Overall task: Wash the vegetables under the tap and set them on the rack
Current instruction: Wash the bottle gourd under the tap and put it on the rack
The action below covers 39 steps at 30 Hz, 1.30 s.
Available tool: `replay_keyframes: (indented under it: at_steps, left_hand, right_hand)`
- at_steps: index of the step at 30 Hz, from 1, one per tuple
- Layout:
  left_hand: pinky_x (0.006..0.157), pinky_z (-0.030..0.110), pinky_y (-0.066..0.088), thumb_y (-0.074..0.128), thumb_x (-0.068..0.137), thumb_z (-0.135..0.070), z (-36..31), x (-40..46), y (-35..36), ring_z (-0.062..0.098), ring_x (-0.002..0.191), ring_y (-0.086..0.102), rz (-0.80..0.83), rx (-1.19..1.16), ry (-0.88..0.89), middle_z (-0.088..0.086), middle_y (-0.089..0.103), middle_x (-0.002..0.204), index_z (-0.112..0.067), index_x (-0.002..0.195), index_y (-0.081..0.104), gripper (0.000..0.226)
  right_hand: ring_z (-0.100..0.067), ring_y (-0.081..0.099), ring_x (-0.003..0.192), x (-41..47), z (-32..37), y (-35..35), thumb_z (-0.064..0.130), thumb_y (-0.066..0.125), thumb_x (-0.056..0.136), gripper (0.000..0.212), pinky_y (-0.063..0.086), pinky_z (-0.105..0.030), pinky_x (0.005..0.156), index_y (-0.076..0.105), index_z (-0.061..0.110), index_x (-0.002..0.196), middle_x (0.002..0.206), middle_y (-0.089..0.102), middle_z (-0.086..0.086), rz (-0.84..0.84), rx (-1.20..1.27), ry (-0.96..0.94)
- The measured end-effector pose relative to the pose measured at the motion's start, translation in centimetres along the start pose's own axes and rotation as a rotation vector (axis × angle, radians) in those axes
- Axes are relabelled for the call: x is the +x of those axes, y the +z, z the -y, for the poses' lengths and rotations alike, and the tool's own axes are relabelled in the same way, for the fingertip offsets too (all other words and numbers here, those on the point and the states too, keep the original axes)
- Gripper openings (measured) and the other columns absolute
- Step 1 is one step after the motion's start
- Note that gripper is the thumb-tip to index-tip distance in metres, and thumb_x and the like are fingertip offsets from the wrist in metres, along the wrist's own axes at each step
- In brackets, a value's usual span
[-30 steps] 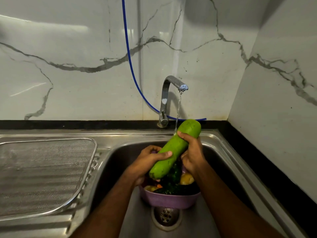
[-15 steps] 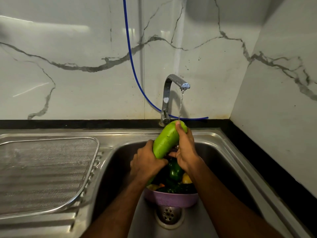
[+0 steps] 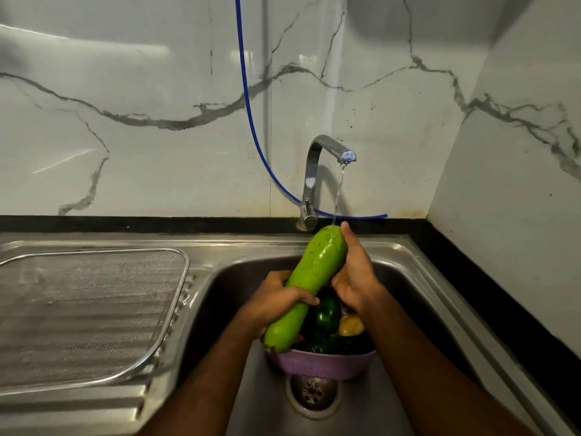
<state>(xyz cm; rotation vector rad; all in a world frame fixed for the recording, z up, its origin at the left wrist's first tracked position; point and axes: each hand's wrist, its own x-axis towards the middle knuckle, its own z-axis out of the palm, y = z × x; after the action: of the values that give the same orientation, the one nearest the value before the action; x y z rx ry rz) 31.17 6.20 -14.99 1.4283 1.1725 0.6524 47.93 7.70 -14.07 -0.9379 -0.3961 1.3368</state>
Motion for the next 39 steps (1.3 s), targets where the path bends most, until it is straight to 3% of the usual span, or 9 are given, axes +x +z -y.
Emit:
replay_keyframes:
  at_steps: [3, 6, 11, 16, 20, 24, 29, 34, 39]
  left_hand:
    - [0.053, 0.035, 0.057, 0.071, 0.085, -0.018, -1.1, -1.1, 0.1, 0.027, 0.058, 0.064, 0.312, -0.309, -0.17, 0.016, 0.065, 0.08, -0.009, 0.11, 0.063, 0.028]
    - [0.055, 0.033, 0.056, 0.063, 0.089, -0.039, -1.3, -1.4, -0.4, 0.03, 0.06, 0.064, 0.517, -0.399, -0.283, 0.016, 0.065, 0.082, -0.007, 0.11, 0.061, 0.039]
    - [0.061, 0.037, 0.058, 0.059, 0.084, -0.052, -0.9, -0.5, -0.7, 0.032, 0.067, 0.067, 0.69, -0.599, -0.242, 0.019, 0.064, 0.091, -0.002, 0.108, 0.065, 0.056]
    - [0.059, 0.035, 0.058, 0.059, 0.09, -0.052, -1.4, 0.0, 0.9, 0.035, 0.069, 0.066, 0.537, -0.68, -0.231, 0.025, 0.062, 0.09, 0.004, 0.116, 0.061, 0.062]
    - [0.047, 0.029, 0.054, 0.056, 0.091, -0.061, -0.7, 0.4, 1.1, 0.026, 0.059, 0.066, 0.286, -0.393, -0.236, 0.016, 0.07, 0.08, -0.007, 0.115, 0.064, 0.059]
    - [0.055, 0.031, 0.055, 0.052, 0.089, -0.068, 0.5, 1.4, 1.1, 0.024, 0.072, 0.069, 0.08, -0.268, -0.198, 0.01, 0.072, 0.103, -0.025, 0.121, 0.064, 0.055]
    - [0.057, 0.03, 0.055, 0.042, 0.103, -0.048, 0.4, 1.6, 2.5, 0.025, 0.074, 0.072, 0.052, -0.487, -0.079, 0.013, 0.071, 0.114, -0.016, 0.126, 0.059, 0.043]
    - [0.069, 0.031, 0.059, 0.049, 0.104, -0.028, 0.1, 1.4, 4.3, 0.037, 0.092, 0.073, -0.045, -0.456, 0.161, 0.017, 0.073, 0.109, -0.016, 0.118, 0.064, 0.024]
    - [0.082, 0.03, 0.06, 0.06, 0.096, -0.003, 0.9, 2.0, 4.0, 0.023, 0.099, 0.072, -0.13, -0.263, 0.346, 0.007, 0.075, 0.109, -0.019, 0.119, 0.068, 0.03]
  right_hand:
    - [-0.038, 0.071, 0.106, -0.2, 0.1, -0.2, 0.054, 0.077, 0.08, 0.073, 0.062, -0.05, 0.077, 0.062, 0.01, 0.137, 0.121, 0.071, -0.022, 0.075, 0.005, -0.003]
    - [-0.032, 0.071, 0.093, -0.9, 0.0, -0.5, 0.057, 0.07, 0.087, 0.068, 0.06, -0.048, 0.082, 0.065, 0.005, 0.13, 0.108, 0.071, -0.021, 0.2, 0.014, 0.014]
    - [-0.036, 0.069, 0.107, -1.3, -0.7, -1.0, 0.059, 0.081, 0.074, 0.088, 0.055, -0.051, 0.099, 0.062, -0.004, 0.133, 0.121, 0.067, -0.025, 0.511, -0.017, 0.118]
    - [-0.034, 0.063, 0.07, -1.2, -1.5, -0.1, 0.069, 0.086, 0.062, 0.077, 0.055, -0.039, 0.068, 0.076, 0.006, 0.107, 0.097, 0.071, -0.021, 0.162, -0.397, 0.174]
    - [-0.024, 0.072, 0.087, -1.1, -1.3, 0.0, 0.036, 0.086, 0.067, 0.064, 0.061, -0.043, 0.083, 0.069, 0.013, 0.124, 0.104, 0.074, -0.015, 0.025, -0.141, -0.129]
    - [-0.029, 0.07, 0.102, -0.6, -0.4, 0.0, 0.03, 0.092, 0.058, 0.081, 0.06, -0.05, 0.089, 0.061, 0.018, 0.132, 0.116, 0.071, -0.014, -0.099, -0.039, -0.297]
    - [-0.027, 0.071, 0.102, -0.2, 1.0, -0.6, 0.031, 0.094, 0.055, 0.089, 0.062, -0.05, 0.083, 0.055, 0.022, 0.135, 0.117, 0.072, -0.01, -0.256, 0.094, -0.39]
    - [-0.021, 0.073, 0.097, 0.0, 2.2, -1.8, 0.029, 0.091, 0.064, 0.076, 0.06, -0.034, 0.067, 0.062, 0.02, 0.134, 0.116, 0.074, -0.006, -0.306, 0.15, -0.456]
    - [-0.023, 0.073, 0.106, -0.2, 2.6, -1.7, 0.032, 0.093, 0.058, 0.081, 0.062, -0.051, 0.084, 0.062, 0.024, 0.132, 0.121, 0.074, -0.005, -0.348, 0.212, -0.495]
